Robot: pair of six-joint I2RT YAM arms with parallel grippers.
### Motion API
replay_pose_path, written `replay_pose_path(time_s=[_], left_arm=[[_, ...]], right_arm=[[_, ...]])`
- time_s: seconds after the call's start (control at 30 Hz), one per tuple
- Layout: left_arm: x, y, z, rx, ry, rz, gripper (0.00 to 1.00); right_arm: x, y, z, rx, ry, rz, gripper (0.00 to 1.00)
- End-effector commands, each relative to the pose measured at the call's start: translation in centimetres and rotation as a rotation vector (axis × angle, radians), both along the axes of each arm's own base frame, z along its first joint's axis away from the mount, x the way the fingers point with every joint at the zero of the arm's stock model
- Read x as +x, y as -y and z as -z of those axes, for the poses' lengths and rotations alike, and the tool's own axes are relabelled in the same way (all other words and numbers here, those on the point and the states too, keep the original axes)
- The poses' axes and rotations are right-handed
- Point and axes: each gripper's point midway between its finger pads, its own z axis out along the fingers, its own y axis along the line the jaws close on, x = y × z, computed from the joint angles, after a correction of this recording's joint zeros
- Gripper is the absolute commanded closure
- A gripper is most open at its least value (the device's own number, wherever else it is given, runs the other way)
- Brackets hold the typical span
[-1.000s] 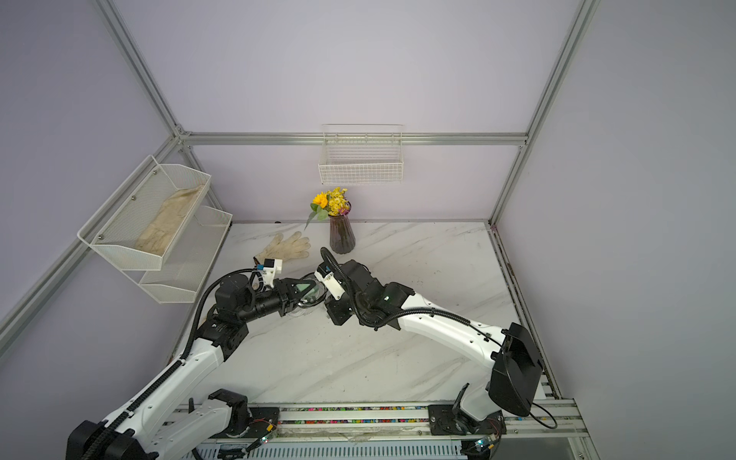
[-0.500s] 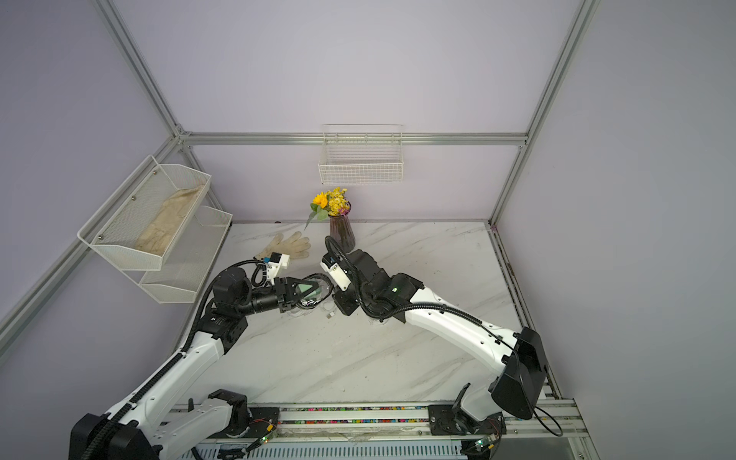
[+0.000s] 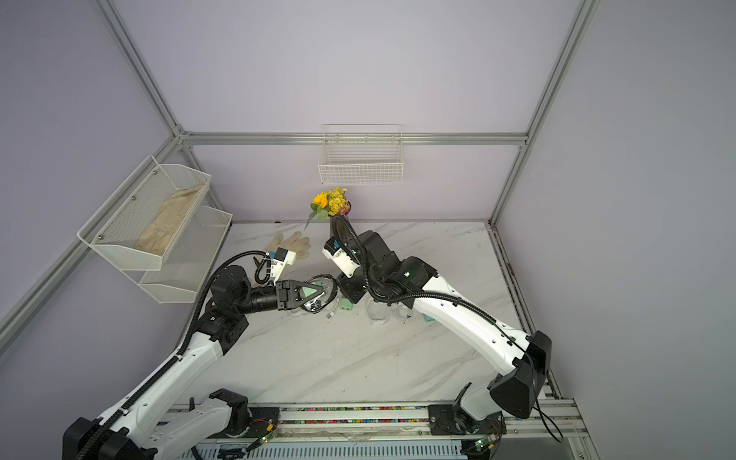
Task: Pack away charging kits
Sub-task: Zip the zipper on the storage bag, then adjust the storage bag.
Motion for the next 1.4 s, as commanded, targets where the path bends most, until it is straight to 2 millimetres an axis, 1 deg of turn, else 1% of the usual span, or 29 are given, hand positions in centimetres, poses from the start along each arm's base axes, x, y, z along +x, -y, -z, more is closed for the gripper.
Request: replay_pose_path(time_s=[0.0,0.07,0.13,0.2,0.4,0.43,0.47,0.57,0.63,0.67,0.73,0.8,0.9,1.0,1.07,1.1,1.17,1.2,1.23,1.27,1.3,1.33,1.37], left_arm=[[-2.9,1.5,-4.6,-0.033,0.157,0.181,1.0],[-3.4,2.4,-4.8,-0.033,0.173,0.229,1.0],[-4.0,3.3,-5.1,-0.035,0.192,0.276,1.0],[-4.4,3.9,-5.3,-0.031,0.21,0.301,1.0],[-4.9,4.6,-5.6,-0.028,0.234,0.314,1.0],[-5.0,4.7,-5.7,-0.028,0.236,0.314,1.0],[-5.1,4.8,-5.7,-0.028,0.24,0.318,1.0],[-5.5,5.1,-5.8,-0.03,0.249,0.33,1.0],[-5.6,5.2,-5.8,-0.03,0.252,0.334,1.0],[-5.6,5.2,-5.8,-0.028,0.255,0.333,1.0],[-5.6,5.1,-5.8,-0.026,0.265,0.331,1.0],[-5.5,5.1,-5.7,-0.02,0.276,0.326,1.0],[-5.5,5.2,-5.8,-0.028,0.293,0.332,1.0],[-5.7,5.2,-5.9,-0.035,0.303,0.346,1.0],[-5.7,5.2,-6.0,-0.039,0.313,0.349,1.0],[-5.6,5.2,-6.0,-0.038,0.314,0.348,1.0],[-5.1,5.0,-5.9,-0.033,0.31,0.329,1.0],[-4.7,4.8,-5.9,-0.027,0.301,0.308,0.92],[-4.3,4.6,-5.8,-0.024,0.291,0.292,0.77],[-4.0,4.5,-5.9,-0.025,0.285,0.275,0.54],[-3.8,4.3,-6.0,-0.029,0.28,0.261,0.44],[-3.7,4.3,-6.2,-0.037,0.277,0.247,0.38],[-3.4,4.2,-6.3,-0.045,0.269,0.219,0.28]], right_arm=[[-1.4,4.0,-6.1,0.162,0.072,0.068,0.43],[-3.1,4.5,-7.1,0.25,0.041,0.002,0.32],[-4.8,3.8,-7.5,0.343,-0.03,-0.081,0.27],[-6.0,2.6,-7.0,0.412,-0.104,-0.163,0.26],[-8.2,1.5,-5.6,0.505,-0.211,-0.285,0.24],[-8.4,1.5,-4.9,0.501,-0.235,-0.284,0.24],[-8.3,1.3,-4.8,0.511,-0.226,-0.294,0.24],[-8.3,1.5,-3.2,0.498,-0.254,-0.285,0.25],[-8.5,1.6,-2.7,0.509,-0.274,-0.298,0.3],[-8.7,1.6,-2.7,0.521,-0.284,-0.309,0.34],[-8.9,1.7,-2.3,0.537,-0.311,-0.321,0.47],[-9.1,1.6,-1.5,0.546,-0.356,-0.336,0.58],[-9.7,1.5,-0.7,0.57,-0.407,-0.359,0.72],[-9.9,1.8,-0.5,0.589,-0.423,-0.361,0.91],[-10.0,1.9,-0.9,0.606,-0.425,-0.366,0.98],[-10.0,1.9,-1.2,0.617,-0.428,-0.369,1.0],[-9.9,2.1,-2.1,0.647,-0.415,-0.369,1.0],[-9.6,2.2,-2.6,0.666,-0.404,-0.355,1.0],[-9.3,2.4,-3.2,0.689,-0.386,-0.334,1.0],[-9.2,2.5,-3.8,0.722,-0.378,-0.323,1.0],[-9.0,2.7,-4.7,0.764,-0.366,-0.313,1.0],[-8.6,2.9,-5.2,0.795,-0.352,-0.282,1.0],[-8.1,3.1,-5.8,0.833,-0.339,-0.252,1.0]])
